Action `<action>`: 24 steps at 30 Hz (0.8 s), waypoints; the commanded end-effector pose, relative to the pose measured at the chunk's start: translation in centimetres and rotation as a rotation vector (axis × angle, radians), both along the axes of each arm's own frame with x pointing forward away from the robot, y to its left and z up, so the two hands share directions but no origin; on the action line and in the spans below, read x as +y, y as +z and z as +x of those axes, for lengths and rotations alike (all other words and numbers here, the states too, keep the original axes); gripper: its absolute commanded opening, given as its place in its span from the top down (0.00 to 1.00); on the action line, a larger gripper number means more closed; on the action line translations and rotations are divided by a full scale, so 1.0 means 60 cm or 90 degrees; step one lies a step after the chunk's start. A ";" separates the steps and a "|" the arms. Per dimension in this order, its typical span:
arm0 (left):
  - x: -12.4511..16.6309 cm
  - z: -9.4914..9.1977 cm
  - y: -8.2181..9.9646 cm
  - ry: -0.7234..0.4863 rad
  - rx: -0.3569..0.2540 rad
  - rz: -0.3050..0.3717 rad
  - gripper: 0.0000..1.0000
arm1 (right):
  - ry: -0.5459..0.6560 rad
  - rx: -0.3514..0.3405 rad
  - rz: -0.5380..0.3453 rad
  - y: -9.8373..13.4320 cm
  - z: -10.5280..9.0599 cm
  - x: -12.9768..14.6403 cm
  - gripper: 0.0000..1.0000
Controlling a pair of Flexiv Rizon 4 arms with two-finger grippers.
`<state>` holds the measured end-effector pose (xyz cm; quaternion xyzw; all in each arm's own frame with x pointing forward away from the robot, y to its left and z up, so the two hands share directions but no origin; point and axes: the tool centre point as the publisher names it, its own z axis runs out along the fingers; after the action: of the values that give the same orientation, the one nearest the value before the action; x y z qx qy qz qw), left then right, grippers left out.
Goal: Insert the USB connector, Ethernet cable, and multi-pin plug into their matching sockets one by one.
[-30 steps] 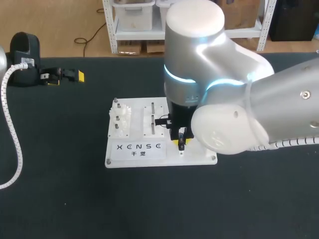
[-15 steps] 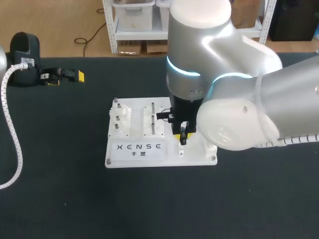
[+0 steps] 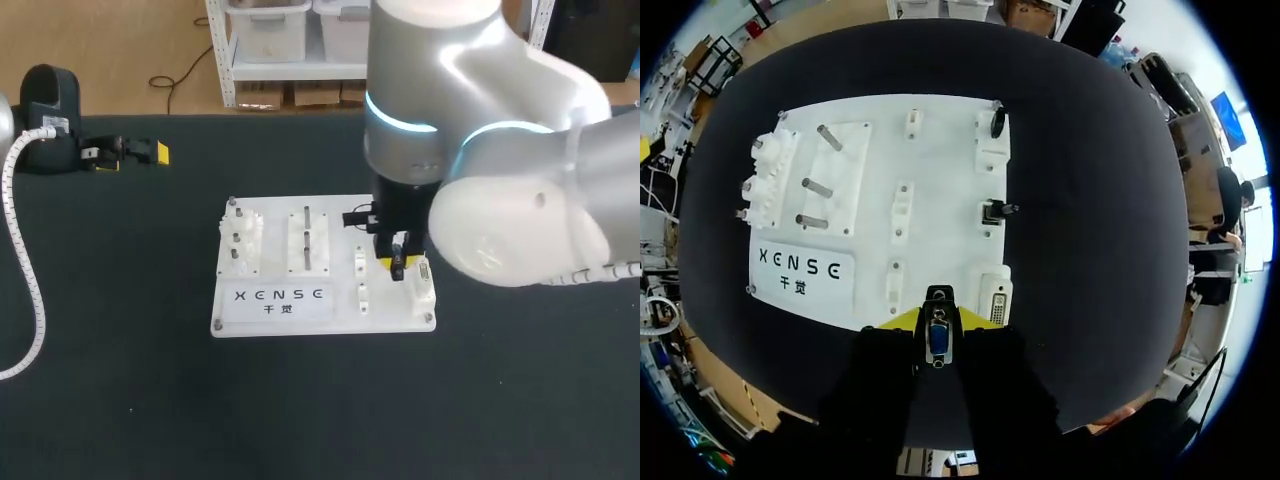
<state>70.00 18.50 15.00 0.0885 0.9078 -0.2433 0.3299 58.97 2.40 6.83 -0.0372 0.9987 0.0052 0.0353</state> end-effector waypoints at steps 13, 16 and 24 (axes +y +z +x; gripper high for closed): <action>0.000 0.000 0.000 0.000 0.000 0.000 0.00 | -0.016 -0.003 -0.002 0.002 -0.008 -0.048 1.00; 0.000 0.000 0.000 0.000 0.000 0.000 0.00 | -0.021 -0.001 -0.002 0.000 -0.009 -0.052 1.00; 0.000 0.000 0.000 0.000 0.000 0.000 0.00 | -0.028 -0.002 -0.004 -0.001 -0.009 -0.057 1.00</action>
<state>70.00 18.50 15.00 0.0885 0.9078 -0.2433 0.3299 58.56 -0.84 6.81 -0.0160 0.9993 0.0002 0.0337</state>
